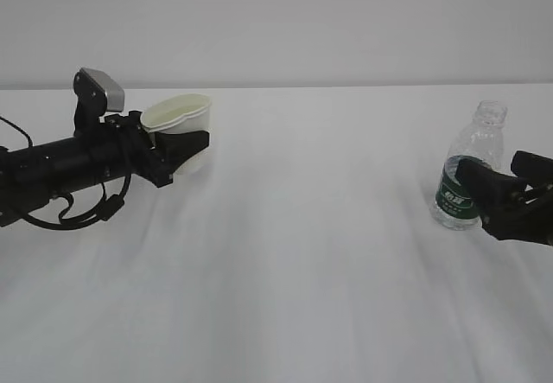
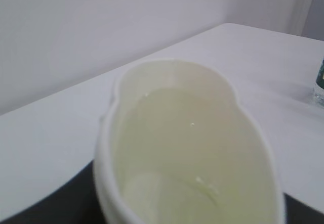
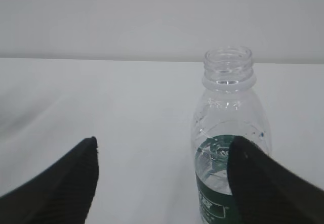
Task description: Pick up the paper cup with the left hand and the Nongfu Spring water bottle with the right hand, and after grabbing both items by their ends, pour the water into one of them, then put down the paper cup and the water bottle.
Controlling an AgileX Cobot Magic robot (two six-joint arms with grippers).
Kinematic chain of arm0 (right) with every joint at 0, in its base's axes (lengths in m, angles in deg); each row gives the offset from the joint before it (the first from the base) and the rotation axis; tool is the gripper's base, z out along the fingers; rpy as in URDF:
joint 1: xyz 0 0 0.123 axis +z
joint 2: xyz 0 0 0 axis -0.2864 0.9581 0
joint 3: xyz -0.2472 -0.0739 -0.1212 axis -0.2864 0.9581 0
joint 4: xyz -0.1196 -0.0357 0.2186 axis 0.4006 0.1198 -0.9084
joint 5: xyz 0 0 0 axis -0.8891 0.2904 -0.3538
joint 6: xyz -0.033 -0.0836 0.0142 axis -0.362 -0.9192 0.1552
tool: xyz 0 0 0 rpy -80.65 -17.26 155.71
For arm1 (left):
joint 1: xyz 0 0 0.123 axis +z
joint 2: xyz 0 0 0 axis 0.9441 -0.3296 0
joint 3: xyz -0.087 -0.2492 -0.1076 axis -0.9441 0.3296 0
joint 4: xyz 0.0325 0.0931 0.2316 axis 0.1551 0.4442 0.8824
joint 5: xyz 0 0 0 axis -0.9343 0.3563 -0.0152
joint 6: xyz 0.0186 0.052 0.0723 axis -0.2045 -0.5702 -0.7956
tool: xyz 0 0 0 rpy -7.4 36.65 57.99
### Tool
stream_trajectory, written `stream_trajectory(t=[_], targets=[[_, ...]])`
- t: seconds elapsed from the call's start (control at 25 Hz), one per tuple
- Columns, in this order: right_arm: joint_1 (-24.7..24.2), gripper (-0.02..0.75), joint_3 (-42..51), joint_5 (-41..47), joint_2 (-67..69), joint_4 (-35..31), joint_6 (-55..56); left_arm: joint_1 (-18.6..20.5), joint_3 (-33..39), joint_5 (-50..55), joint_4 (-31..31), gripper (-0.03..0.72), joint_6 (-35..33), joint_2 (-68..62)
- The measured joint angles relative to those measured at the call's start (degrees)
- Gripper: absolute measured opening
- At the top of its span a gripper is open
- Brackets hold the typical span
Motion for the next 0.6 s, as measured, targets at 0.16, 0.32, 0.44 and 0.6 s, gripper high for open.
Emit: stream_trajectory(t=[0.16,0.32,0.44,0.6], targets=[[0.0,0.594,0.0,0.1,0.0,0.0,0.0,0.0,2.4,-0.1,-3.9,0.376,-3.3,0.0],[0.0,0.594,0.0,0.1,0.0,0.0,0.0,0.3,5.4,-0.1,-9.1,0.376,-6.5,0.0],[0.0,0.594,0.0,0.1,0.0,0.0,0.0,0.6,6.6,-0.1,-11.8,0.376,-7.7,0.0],[0.0,0.594,0.0,0.1,0.0,0.0,0.0,0.7,8.7,-0.1,-18.3,0.376,-9.8,0.0]])
